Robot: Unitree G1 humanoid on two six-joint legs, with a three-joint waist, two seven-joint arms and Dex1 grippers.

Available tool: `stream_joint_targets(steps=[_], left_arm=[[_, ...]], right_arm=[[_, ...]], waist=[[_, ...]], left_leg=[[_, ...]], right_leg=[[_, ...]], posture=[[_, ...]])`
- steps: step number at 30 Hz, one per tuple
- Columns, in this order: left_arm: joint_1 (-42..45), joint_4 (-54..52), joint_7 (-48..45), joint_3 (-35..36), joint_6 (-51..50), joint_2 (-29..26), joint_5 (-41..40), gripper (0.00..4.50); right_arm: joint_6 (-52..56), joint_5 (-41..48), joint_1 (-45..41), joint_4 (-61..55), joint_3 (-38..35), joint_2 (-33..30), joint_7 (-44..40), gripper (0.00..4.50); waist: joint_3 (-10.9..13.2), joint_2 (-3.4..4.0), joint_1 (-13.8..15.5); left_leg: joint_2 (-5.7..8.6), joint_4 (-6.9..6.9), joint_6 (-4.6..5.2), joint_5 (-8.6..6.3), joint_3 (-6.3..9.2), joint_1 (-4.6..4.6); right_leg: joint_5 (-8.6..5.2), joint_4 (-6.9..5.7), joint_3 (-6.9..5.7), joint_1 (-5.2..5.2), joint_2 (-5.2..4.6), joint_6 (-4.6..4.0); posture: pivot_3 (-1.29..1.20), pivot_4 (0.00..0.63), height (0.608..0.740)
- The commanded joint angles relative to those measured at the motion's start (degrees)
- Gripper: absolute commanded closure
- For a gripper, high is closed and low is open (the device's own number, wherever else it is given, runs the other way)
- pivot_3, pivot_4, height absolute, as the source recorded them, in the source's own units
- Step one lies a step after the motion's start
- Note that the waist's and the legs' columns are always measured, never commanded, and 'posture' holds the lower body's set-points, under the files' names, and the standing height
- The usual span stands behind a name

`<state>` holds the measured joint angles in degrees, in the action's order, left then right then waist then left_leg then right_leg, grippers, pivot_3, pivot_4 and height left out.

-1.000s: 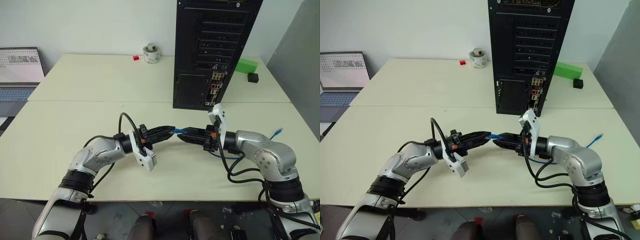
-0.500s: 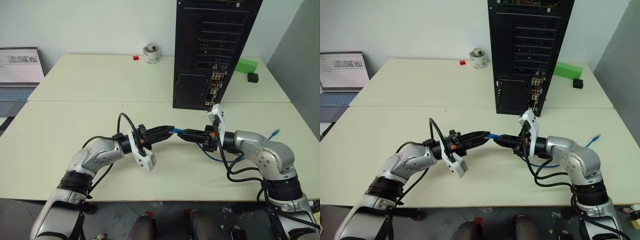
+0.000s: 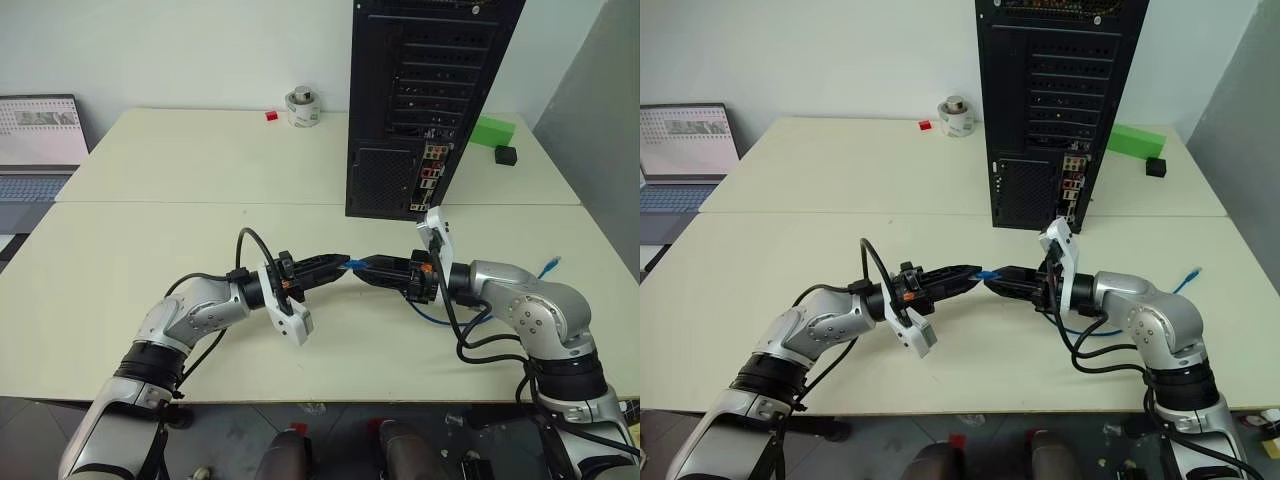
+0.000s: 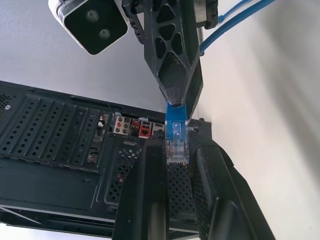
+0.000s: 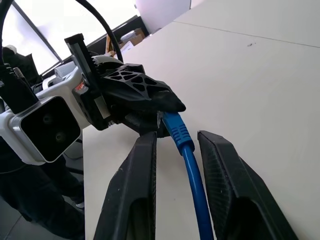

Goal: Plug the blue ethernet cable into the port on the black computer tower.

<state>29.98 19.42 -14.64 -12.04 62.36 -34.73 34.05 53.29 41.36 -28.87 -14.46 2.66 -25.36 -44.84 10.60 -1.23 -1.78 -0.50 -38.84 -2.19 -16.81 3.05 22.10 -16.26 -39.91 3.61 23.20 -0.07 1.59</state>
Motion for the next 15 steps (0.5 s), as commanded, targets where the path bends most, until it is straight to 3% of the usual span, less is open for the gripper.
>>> stream_joint_targets(steps=[1, 5, 11, 15], left_arm=[[0.7, -1.6, 0.7, 0.0, -0.3, -0.4, -1.5, 4.23], [0.7, -1.9, 0.8, -0.1, -0.6, -0.3, -1.5, 4.23], [0.5, -2.4, 0.9, 0.0, -1.0, -0.1, -1.7, 4.23], [0.5, -2.5, 1.1, 0.1, -1.1, 0.0, -1.8, 4.23]], right_arm=[[-0.6, 1.2, -1.6, -0.3, -2.1, 0.3, 0.5, 3.15], [-0.6, 1.0, -1.5, 0.1, -1.9, 0.3, 0.3, 3.15], [-1.0, 0.1, -1.3, 0.4, -1.3, -0.2, 0.2, 4.37], [-1.3, -0.3, -1.0, 0.4, -0.9, -0.5, -0.1, 4.5]], waist=[[0.0, 0.0, 0.0], [0.0, 0.0, 0.0], [0.0, 0.0, 0.0], [0.0, 0.0, 0.0]], left_leg=[[0.0, 0.0, 0.0, 0.0, 0.0, 0.0], [0.0, 0.0, 0.0, 0.0, 0.0, 0.0], [0.0, 0.0, 0.0, 0.0, 0.0, 0.0], [0.0, 0.0, 0.0, 0.0, 0.0, 0.0]], right_leg=[[0.0, 0.0, 0.0, 0.0, 0.0, 0.0], [0.0, 0.0, 0.0, 0.0, 0.0, 0.0], [0.0, 0.0, 0.0, 0.0, 0.0, 0.0], [0.0, 0.0, 0.0, 0.0, 0.0, 0.0]], posture=[[0.0, 0.15, 0.74], [0.0, 0.15, 0.74], [0.0, 0.15, 0.74], [0.0, 0.15, 0.74]])
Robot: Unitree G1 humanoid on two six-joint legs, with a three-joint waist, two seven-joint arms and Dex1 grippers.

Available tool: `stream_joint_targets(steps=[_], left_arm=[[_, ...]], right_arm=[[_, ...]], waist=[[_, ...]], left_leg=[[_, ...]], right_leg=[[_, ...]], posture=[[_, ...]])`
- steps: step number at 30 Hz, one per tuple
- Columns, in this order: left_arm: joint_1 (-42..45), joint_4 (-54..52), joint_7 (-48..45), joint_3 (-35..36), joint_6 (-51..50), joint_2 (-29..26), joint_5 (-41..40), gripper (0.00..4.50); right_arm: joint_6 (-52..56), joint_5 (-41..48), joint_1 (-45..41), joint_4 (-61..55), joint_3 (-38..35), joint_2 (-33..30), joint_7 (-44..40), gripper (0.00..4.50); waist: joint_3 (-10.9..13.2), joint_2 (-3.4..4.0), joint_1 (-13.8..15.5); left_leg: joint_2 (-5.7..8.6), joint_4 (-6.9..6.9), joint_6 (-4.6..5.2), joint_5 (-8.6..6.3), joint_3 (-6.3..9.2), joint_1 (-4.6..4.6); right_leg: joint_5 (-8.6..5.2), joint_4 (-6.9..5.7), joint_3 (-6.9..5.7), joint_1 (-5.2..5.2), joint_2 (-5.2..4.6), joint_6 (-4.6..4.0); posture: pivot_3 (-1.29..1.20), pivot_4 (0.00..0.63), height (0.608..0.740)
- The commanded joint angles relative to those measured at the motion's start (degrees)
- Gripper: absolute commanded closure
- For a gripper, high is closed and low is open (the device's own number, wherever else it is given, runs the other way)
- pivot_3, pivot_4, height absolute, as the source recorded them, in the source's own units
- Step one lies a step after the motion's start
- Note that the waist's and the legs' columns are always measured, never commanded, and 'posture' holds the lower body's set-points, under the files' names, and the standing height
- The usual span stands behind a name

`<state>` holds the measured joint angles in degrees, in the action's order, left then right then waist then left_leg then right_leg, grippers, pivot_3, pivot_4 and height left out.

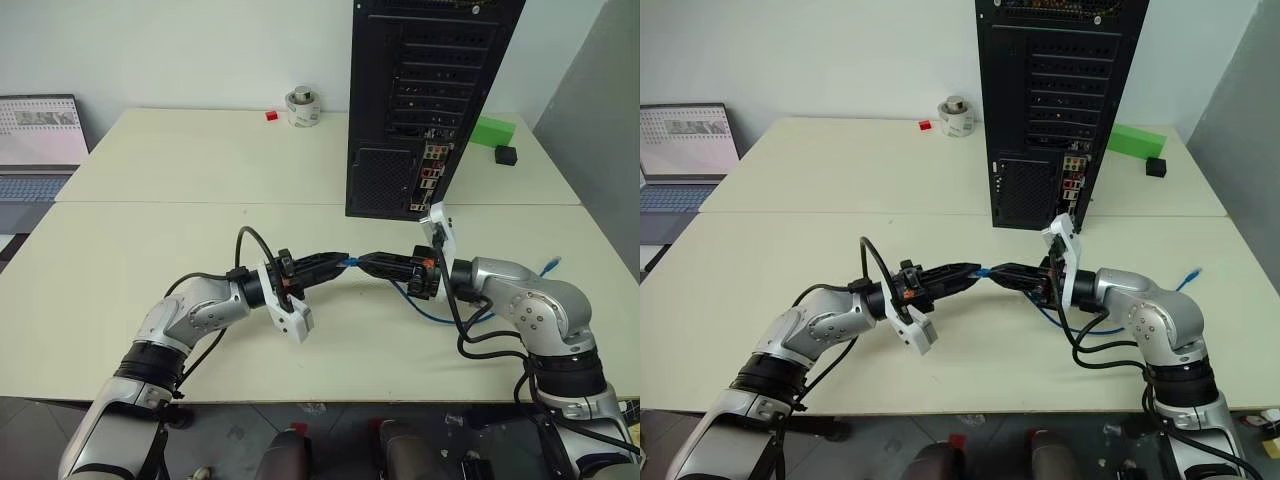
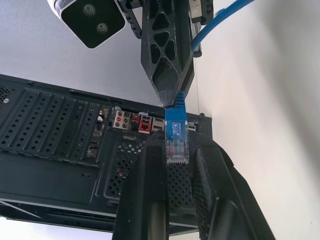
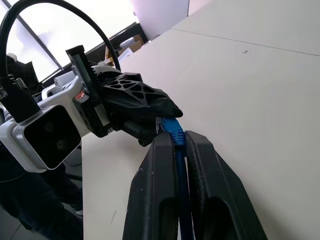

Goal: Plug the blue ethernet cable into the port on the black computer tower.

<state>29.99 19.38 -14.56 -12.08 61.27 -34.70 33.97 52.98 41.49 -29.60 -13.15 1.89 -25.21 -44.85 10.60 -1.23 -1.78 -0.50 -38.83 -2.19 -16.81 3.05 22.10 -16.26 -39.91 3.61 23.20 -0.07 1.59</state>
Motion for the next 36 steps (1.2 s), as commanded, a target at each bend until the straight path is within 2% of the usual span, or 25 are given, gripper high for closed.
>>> stream_joint_targets(steps=[1, 12, 14, 15, 19, 32, 33, 36], left_arm=[[0.6, -2.4, 1.0, 0.1, -0.1, 0.0, -1.7, 4.23], [0.7, -1.9, 1.4, 0.2, 0.0, 0.1, -1.5, 4.23], [0.7, -1.9, 1.5, 0.2, 0.0, 0.1, -1.5, 4.23], [0.7, -1.9, 1.5, 0.2, 0.0, 0.1, -1.5, 4.23], [0.6, -1.8, 1.6, 0.1, 0.1, 0.1, -1.5, 4.23], [0.8, -1.6, 2.0, -0.2, 0.2, 0.1, -1.4, 4.23], [0.8, -1.6, 2.0, -0.2, 0.2, 0.1, -1.3, 4.23], [0.7, -1.7, 2.0, -0.3, 0.2, 0.0, -1.3, 4.23]], right_arm=[[-1.0, -0.4, -0.3, -0.8, -0.2, -0.6, 0.0, 4.5], [0.3, 0.9, -0.8, -0.5, -0.3, -0.9, -0.9, 4.5], [0.4, 1.1, -0.7, -0.6, -0.4, -1.0, -1.1, 3.81], [0.4, 1.1, -0.7, -0.6, -0.4, -1.0, -1.0, 3.65], [0.2, 0.3, -0.7, -0.4, -0.1, -1.1, -0.5, 2.47], [0.0, 0.6, -1.3, 1.3, -0.9, -0.3, 0.5, 2.46], [0.0, 0.6, -1.4, 1.4, -0.9, -0.2, 0.5, 2.82], [0.1, 1.0, -1.6, 1.6, -1.2, 0.1, 0.8, 3.48]], waist=[[0.0, 0.0, 0.0], [0.0, 0.0, 0.0], [0.0, 0.0, 0.0], [0.0, 0.0, 0.0], [0.0, 0.0, 0.0], [0.0, 0.0, 0.0], [0.0, 0.0, 0.0], [0.0, 0.0, 0.0]], left_leg=[[0.0, 0.0, 0.0, 0.0, 0.0, 0.0], [0.0, 0.0, 0.0, 0.0, 0.0, 0.0], [0.0, 0.0, 0.0, 0.0, 0.0, 0.0], [0.0, 0.0, 0.0, 0.0, 0.0, 0.0], [0.0, 0.0, 0.0, 0.0, 0.0, 0.0], [0.0, 0.0, 0.0, 0.0, 0.0, 0.0], [0.0, 0.0, 0.0, 0.0, 0.0, 0.0], [0.0, 0.0, 0.0, 0.0, 0.0, 0.0]], right_leg=[[0.0, 0.0, 0.0, 0.0, 0.0, 0.0], [0.0, 0.0, 0.0, 0.0, 0.0, 0.0], [0.0, 0.0, 0.0, 0.0, 0.0, 0.0], [0.0, 0.0, 0.0, 0.0, 0.0, 0.0], [0.0, 0.0, 0.0, 0.0, 0.0, 0.0], [0.0, 0.0, 0.0, 0.0, 0.0, 0.0], [0.0, 0.0, 0.0, 0.0, 0.0, 0.0], [0.0, 0.0, 0.0, 0.0, 0.0, 0.0]], posture=[[0.0, 0.15, 0.74], [0.0, 0.15, 0.74], [0.0, 0.15, 0.74], [0.0, 0.15, 0.74], [0.0, 0.15, 0.74], [0.0, 0.15, 0.74], [0.0, 0.15, 0.74], [0.0, 0.15, 0.74]])
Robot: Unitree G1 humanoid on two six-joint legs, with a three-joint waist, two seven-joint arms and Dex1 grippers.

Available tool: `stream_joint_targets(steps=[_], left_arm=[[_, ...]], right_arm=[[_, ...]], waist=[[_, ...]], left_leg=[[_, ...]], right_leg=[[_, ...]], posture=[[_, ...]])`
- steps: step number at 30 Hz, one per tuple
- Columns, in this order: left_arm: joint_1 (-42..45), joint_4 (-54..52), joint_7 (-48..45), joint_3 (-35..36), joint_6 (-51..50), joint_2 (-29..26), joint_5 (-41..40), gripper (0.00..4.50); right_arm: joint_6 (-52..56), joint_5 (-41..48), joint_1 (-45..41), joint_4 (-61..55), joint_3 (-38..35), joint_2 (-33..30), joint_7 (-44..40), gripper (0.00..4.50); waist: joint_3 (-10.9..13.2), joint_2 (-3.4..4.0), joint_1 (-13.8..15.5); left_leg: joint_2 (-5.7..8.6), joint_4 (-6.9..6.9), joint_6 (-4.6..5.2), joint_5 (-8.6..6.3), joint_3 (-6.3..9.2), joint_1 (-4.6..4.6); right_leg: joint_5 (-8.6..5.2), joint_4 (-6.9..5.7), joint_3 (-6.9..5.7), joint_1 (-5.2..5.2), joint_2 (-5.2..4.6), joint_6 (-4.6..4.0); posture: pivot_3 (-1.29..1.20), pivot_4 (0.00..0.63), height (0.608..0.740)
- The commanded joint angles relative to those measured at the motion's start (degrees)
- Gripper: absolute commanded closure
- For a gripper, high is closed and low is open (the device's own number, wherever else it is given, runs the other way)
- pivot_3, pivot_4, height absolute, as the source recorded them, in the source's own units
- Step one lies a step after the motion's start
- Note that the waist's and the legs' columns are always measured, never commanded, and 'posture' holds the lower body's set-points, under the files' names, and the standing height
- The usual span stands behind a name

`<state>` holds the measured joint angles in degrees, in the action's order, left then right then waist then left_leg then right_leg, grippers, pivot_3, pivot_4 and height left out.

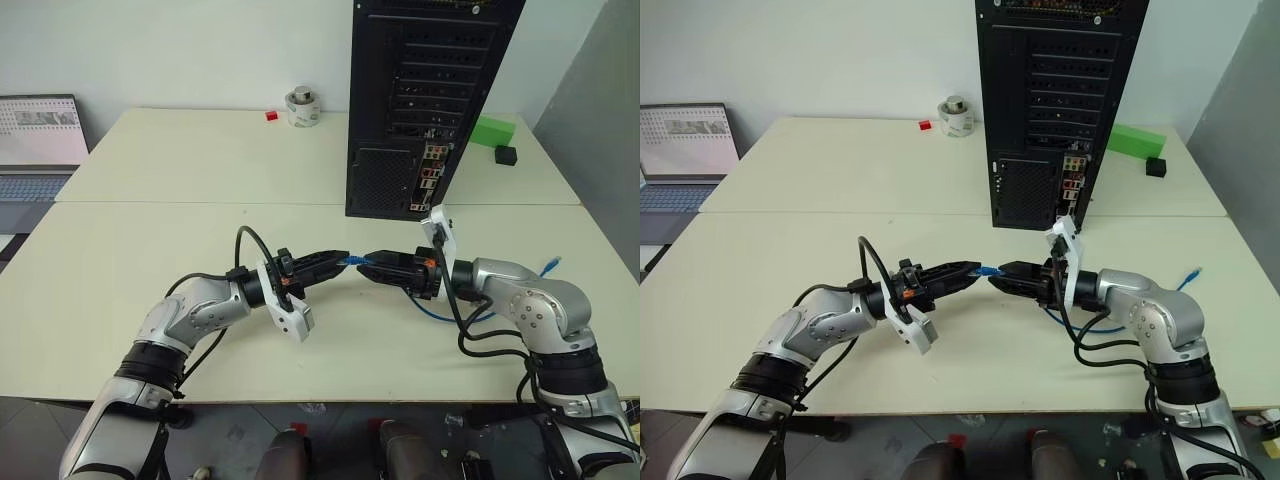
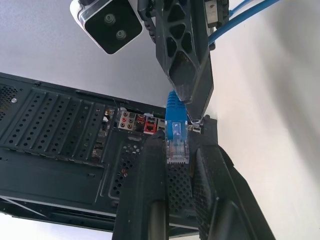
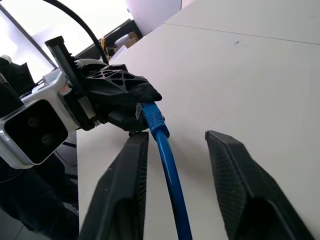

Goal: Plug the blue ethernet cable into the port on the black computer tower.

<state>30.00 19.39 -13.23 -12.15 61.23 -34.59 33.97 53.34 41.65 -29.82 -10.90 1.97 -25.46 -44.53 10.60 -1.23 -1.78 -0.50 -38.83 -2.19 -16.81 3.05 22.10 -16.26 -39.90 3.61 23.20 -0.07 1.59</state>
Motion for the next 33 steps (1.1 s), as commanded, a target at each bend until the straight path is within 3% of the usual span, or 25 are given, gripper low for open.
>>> stream_joint_targets(steps=[1, 5, 21, 26, 33], left_arm=[[0.7, -1.7, 0.6, -0.3, 0.2, -0.2, -1.3, 4.23], [0.5, -1.9, 0.5, -0.5, 0.2, -0.4, -1.4, 4.23], [0.4, -1.9, 0.0, -0.9, 0.2, -0.7, -2.5, 4.23], [0.5, 0.7, -2.2, -2.0, 0.8, -1.3, -8.7, 4.23], [2.7, 3.9, -4.6, -3.7, 3.8, -2.1, -11.7, 4.23]], right_arm=[[-0.1, 0.9, -1.4, -0.6, -1.4, 0.5, 0.5, 3.68], [0.2, 1.2, -1.6, -0.4, -1.9, 0.8, 0.8, 4.47], [1.1, 2.0, -1.2, -1.2, -2.2, 0.0, -0.6, 4.5], [0.6, 1.3, -0.8, -1.7, -2.1, -1.6, -1.5, 4.5], [1.8, 3.0, 0.4, -3.4, -3.0, -1.6, -0.7, 2.94]], waist=[[0.0, 0.0, 0.0], [0.0, 0.0, 0.0], [0.0, 0.0, 0.0], [0.0, 0.0, 0.0], [0.0, 0.0, 0.0]], left_leg=[[0.0, 0.0, 0.0, 0.0, 0.0, 0.0], [0.0, 0.0, 0.0, 0.0, 0.0, 0.0], [0.0, 0.0, 0.0, 0.0, 0.0, 0.0], [0.0, 0.0, 0.0, 0.0, 0.0, 0.0], [0.0, 0.0, 0.0, 0.0, 0.01, 0.0]], right_leg=[[0.0, 0.0, 0.0, 0.0, 0.0, 0.0], [0.0, 0.0, 0.0, 0.0, 0.0, 0.0], [0.0, 0.0, 0.0, 0.0, 0.0, 0.0], [0.0, 0.01, 0.0, 0.0, 0.0, 0.0], [0.0, 0.0, 0.0, 0.0, 0.0, 0.0]], posture=[[0.0, 0.15, 0.74], [0.0, 0.15, 0.74], [0.0, 0.15, 0.74], [0.0, 0.15, 0.74], [0.0, 0.15, 0.74]])
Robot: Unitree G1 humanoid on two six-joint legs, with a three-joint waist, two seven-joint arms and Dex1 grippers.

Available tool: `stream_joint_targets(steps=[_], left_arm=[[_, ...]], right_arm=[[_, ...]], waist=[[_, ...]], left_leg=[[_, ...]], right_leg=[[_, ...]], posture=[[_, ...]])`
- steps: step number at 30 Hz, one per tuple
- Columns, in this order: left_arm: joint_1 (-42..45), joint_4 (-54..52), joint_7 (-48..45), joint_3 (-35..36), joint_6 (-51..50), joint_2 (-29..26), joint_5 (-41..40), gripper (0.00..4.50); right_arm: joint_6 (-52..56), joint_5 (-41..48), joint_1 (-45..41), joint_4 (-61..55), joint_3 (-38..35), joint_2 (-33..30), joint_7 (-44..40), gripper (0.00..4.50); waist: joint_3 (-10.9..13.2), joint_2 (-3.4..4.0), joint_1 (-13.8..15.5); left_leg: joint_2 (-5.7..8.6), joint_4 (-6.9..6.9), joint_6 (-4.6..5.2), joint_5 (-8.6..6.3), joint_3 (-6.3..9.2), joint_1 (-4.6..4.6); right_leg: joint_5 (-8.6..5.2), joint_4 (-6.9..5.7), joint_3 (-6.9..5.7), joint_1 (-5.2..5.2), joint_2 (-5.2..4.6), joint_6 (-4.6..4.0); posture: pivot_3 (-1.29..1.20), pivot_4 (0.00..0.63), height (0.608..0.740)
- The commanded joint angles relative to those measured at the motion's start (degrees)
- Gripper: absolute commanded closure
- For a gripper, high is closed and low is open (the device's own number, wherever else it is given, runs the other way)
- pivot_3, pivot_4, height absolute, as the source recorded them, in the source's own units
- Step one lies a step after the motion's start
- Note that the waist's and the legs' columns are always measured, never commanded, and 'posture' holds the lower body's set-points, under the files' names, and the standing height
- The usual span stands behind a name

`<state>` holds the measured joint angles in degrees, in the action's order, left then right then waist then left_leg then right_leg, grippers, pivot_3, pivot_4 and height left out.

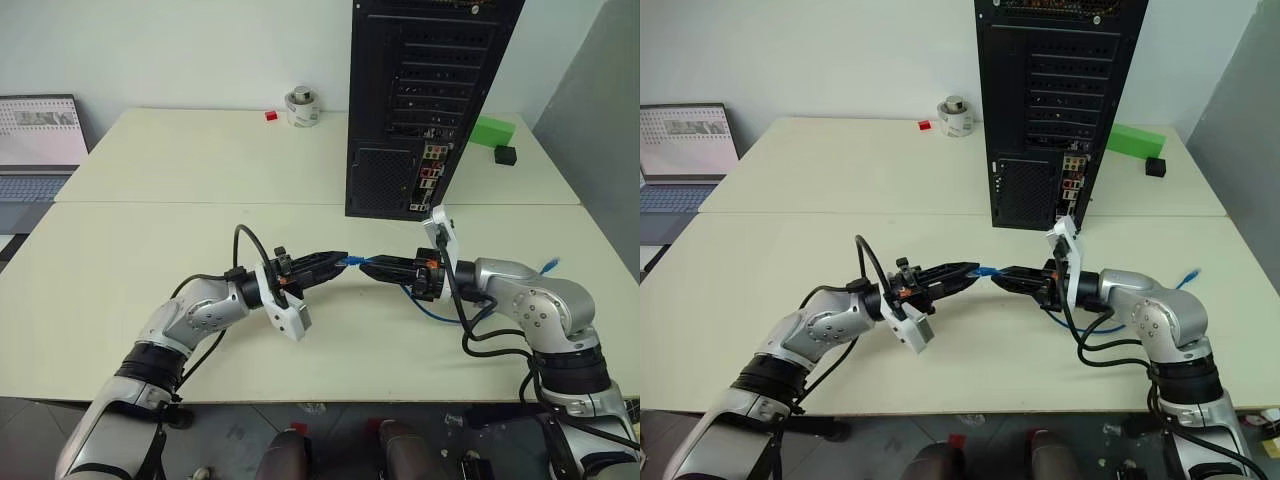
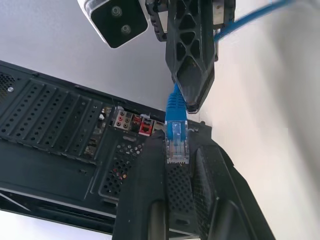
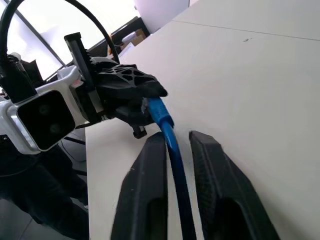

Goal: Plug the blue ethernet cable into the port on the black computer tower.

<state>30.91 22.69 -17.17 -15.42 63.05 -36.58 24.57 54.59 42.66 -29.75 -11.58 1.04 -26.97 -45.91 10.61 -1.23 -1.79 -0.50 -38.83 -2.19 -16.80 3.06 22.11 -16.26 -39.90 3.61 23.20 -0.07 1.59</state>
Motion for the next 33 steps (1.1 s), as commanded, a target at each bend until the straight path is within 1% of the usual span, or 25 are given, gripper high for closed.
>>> stream_joint_targets(steps=[1, 3, 11, 16, 33], left_arm=[[2.1, 0.9, -1.0, -0.7, 2.3, 0.0, -2.5, 4.23], [2.2, 1.4, -1.4, -0.7, 3.0, -0.3, -3.0, 4.23], [2.5, 1.7, -3.1, -0.6, 3.5, -0.4, -4.0, 4.23], [2.7, 1.7, -3.6, -0.1, 3.3, -0.5, -4.0, 4.23], [2.6, 1.8, -2.3, 1.1, 3.1, -0.6, -2.1, 4.23]], right_arm=[[0.6, 2.1, 0.4, -2.8, -2.3, 0.1, 1.1, 2.74], [0.8, 2.5, 0.3, -3.0, -2.5, 1.0, 2.3, 2.31], [-0.7, 1.9, 0.4, -3.2, -1.9, 4.8, 5.6, 2.31], [-1.0, 1.8, 0.4, -3.1, -1.5, 5.8, 6.2, 2.31], [0.1, 3.2, 1.4, -3.2, -1.2, 4.7, 4.2, 2.31]], waist=[[0.0, 0.0, 0.0], [0.0, 0.0, 0.0], [0.0, 0.0, -0.1], [0.0, 0.0, -0.1], [0.0, 0.0, -0.1]], left_leg=[[0.01, 0.0, 0.0, 0.0, 0.0, 0.01], [0.01, 0.0, 0.0, 0.0, -0.01, 0.01], [0.0, 0.01, 0.0, 0.0, 0.0, 0.01], [0.0, 0.01, 0.0, 0.0, 0.0, 0.02], [0.0, 0.01, 0.0, 0.0, 0.0, 0.02]], right_leg=[[0.0, 0.0, 0.0, 0.0, 0.0, 0.0], [0.0, 0.0, 0.0, 0.0, 0.0, 0.0], [0.0, -0.01, 0.0, 0.01, 0.01, 0.0], [0.0, 0.0, 0.0, 0.01, 0.01, 0.0], [0.0, 0.0, -0.01, 0.01, 0.01, 0.0]], posture=[[0.0, 0.15, 0.74], [0.0, 0.15, 0.74], [0.0, 0.15, 0.74], [0.0, 0.15, 0.74], [0.0, 0.15, 0.74]])
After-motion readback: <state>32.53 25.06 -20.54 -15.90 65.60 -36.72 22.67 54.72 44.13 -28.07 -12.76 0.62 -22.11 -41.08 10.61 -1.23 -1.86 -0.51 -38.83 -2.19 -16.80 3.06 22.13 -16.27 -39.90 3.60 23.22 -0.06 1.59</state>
